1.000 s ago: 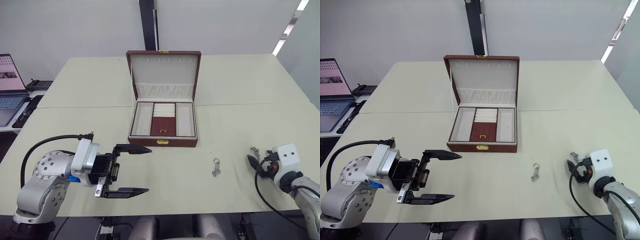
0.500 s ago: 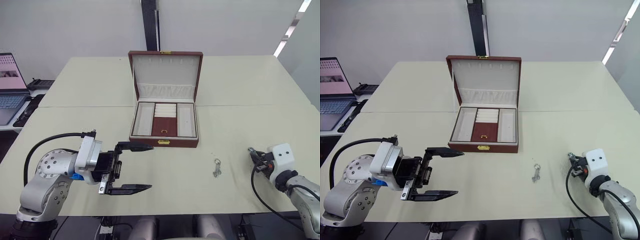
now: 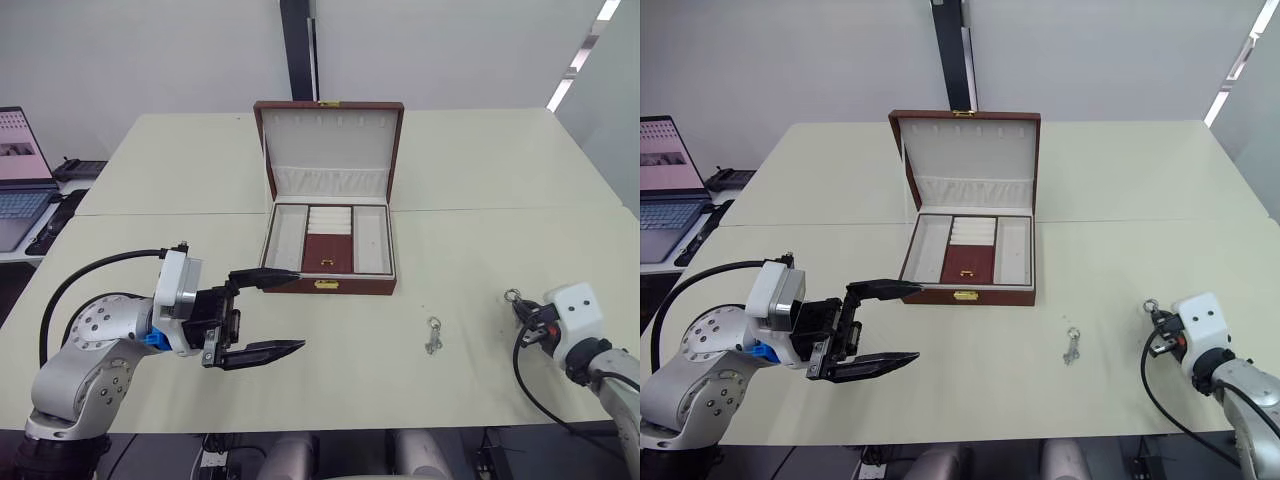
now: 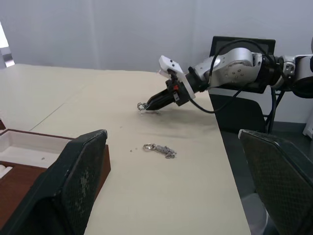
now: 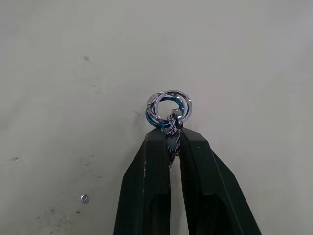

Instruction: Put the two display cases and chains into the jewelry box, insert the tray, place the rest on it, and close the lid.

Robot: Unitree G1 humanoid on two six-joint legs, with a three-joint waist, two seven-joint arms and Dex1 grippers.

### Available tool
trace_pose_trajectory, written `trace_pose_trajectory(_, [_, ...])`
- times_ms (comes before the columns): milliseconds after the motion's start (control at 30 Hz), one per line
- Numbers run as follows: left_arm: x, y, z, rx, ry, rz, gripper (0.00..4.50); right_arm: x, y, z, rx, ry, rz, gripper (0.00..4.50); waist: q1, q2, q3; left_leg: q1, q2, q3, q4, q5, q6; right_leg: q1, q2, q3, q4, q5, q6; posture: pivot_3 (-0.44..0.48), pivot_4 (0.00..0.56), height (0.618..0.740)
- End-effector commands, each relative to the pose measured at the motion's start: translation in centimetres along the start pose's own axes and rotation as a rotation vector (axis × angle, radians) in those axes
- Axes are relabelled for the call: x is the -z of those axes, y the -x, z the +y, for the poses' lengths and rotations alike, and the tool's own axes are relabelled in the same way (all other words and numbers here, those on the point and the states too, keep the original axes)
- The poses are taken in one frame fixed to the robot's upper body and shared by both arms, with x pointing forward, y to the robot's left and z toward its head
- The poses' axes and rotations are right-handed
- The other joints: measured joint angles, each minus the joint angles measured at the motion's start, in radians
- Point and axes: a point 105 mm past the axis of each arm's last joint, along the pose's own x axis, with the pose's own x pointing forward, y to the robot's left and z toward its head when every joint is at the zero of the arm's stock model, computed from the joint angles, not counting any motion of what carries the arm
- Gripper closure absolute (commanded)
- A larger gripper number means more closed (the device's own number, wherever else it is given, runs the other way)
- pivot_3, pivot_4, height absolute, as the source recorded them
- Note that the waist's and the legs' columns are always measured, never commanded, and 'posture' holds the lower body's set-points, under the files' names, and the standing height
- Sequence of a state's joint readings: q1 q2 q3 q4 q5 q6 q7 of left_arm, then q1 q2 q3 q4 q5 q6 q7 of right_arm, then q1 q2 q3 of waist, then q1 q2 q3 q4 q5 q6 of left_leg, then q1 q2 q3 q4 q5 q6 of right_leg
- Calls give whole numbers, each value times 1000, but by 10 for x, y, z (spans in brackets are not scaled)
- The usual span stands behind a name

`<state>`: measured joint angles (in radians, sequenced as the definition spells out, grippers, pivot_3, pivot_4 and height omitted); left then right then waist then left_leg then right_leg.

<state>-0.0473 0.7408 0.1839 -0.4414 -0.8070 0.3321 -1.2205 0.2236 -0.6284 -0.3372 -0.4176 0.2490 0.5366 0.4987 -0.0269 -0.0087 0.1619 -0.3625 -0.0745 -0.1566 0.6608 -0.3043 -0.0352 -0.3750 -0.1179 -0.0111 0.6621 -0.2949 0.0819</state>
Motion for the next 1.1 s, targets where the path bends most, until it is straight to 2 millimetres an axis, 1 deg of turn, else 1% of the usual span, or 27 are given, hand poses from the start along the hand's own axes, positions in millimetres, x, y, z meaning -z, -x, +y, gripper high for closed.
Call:
trace_pose_trajectory(33, [-17, 4, 7, -89, -33, -25, 0, -36, 6, -2, -42, 81, -80, 4440, 0, 1, 0, 0, 0, 0, 0, 0, 0, 0, 0, 0, 0, 0, 0, 0, 150, 740])
trace_pose_trajectory(100, [-21, 7, 13, -150, -24, -33, 0, -53, 7, 1, -83, 109, -106, 4440, 0, 1, 1, 0, 0, 0, 0, 0, 0, 0, 0, 1, 0, 0, 0, 0, 150, 740])
trace_pose_trajectory(167, [-22, 14, 18, -223, -25, -32, 0, -76, 4, 7, -141, 145, -138, 4440, -2, 1, 1, 0, 0, 0, 0, 0, 0, 0, 0, 0, 0, 0, 0, 0, 150, 740])
trace_pose_trajectory(367, [-20, 32, 29, -401, 7, -7, 0, -130, -14, 31, -276, 208, -206, 4440, -1, 0, 2, -1, 0, 0, 0, 0, 0, -1, 0, 0, -1, 0, 0, 0, 150, 740])
trace_pose_trajectory(600, [-17, 56, 41, -581, 43, 4, 0, -207, -44, 78, -436, 271, -332, 4440, -3, -1, 4, -3, 0, 0, -1, 2, -4, -4, 0, 0, -1, 0, 0, 0, 150, 740])
trace_pose_trajectory(633, [-17, 60, 43, -607, 47, 3, 0, -219, -46, 86, -462, 284, -353, 4440, -4, -1, 4, -3, 0, 0, -1, 2, -4, -5, 0, 1, -1, 0, 0, 0, 150, 740])
trace_pose_trajectory(800, [-13, 76, 43, -694, 62, 9, 0, -265, -55, 123, -576, 336, -438, 4440, -5, -1, 4, -9, 1, 0, 0, 2, -5, -12, -2, 1, 0, 0, 0, 0, 150, 740])
trace_pose_trajectory(900, [-13, 83, 44, -748, 67, 0, 0, -282, -59, 142, -635, 346, -469, 4440, -5, -1, 4, -11, 2, -1, 0, 3, -5, -14, -3, 1, 1, 0, 0, 0, 150, 740])
trace_pose_trajectory(1033, [-11, 89, 45, -797, 75, 4, 0, -289, -67, 167, -702, 382, -488, 4440, -4, -1, 4, -12, 1, -3, 1, 3, -5, -14, -4, 0, 1, 0, 0, 0, 150, 740])
trace_pose_trajectory(1100, [-10, 90, 45, -814, 82, 6, 0, -290, -70, 174, -722, 393, -492, 4440, -5, -1, 4, -12, 1, -2, 1, 3, -5, -14, -4, 1, 1, 0, 0, 0, 150, 740])
